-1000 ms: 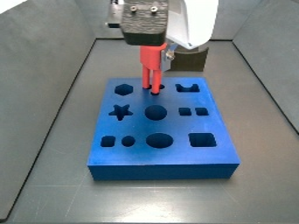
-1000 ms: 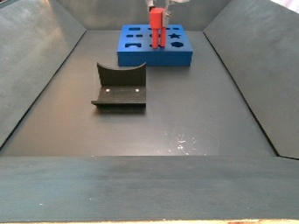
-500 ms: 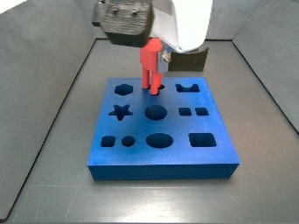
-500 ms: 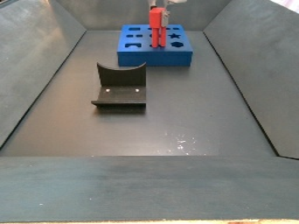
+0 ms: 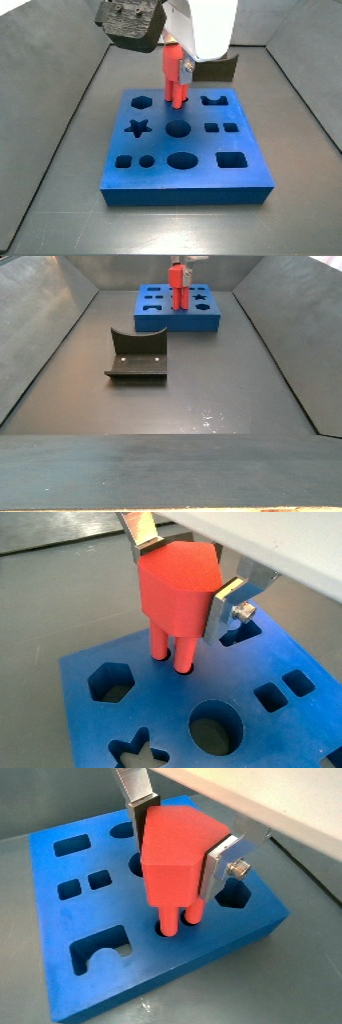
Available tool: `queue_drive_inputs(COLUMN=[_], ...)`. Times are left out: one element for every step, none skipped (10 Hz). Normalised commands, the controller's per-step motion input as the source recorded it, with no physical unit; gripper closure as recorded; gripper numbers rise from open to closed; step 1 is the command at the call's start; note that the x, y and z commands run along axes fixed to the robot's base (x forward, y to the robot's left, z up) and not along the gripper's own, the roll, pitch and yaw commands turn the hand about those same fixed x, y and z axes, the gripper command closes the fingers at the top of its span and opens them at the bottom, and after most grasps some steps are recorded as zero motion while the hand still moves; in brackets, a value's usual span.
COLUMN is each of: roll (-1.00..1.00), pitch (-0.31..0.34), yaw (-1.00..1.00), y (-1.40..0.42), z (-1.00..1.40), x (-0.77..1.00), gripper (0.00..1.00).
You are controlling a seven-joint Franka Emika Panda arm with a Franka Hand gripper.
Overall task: Pick up the 3 prong object. Move up. Rotate the 3 prong object. Place the 3 prong object on the fixture. Regrasp the 3 prong object. Move to above the board. Insert the 3 prong object.
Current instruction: Insert the 3 prong object.
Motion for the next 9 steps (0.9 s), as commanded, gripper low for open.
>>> queue_drive_inputs(roll=[0.00,-0.02,-0.07,-0.03,0.00,0.00,0.00,0.00,-0.01], pitch=[0.000,-0.049,-0.106,-0.037,0.000,0.000,0.000,0.000,0.000], yaw=[0.00,0.00,0.00,0.00,0.00,-0.10,-0.15,-0.05,0.00], y=[0.00,-0.03,-0.05,0.00,0.00,-0.05,-0.06,0.00,-0.03], z=[-0.02,-0.17,-0.23,0.00,-0.04,-0.17,-0.24,-0.03,-0.01], x=[0.00,0.00,0.00,0.00,0.00,-0.21,-0.34,-0.09,0.03], gripper=[1.00,1.00,1.00,1.00,1.00,1.00,1.00,1.00,1.00])
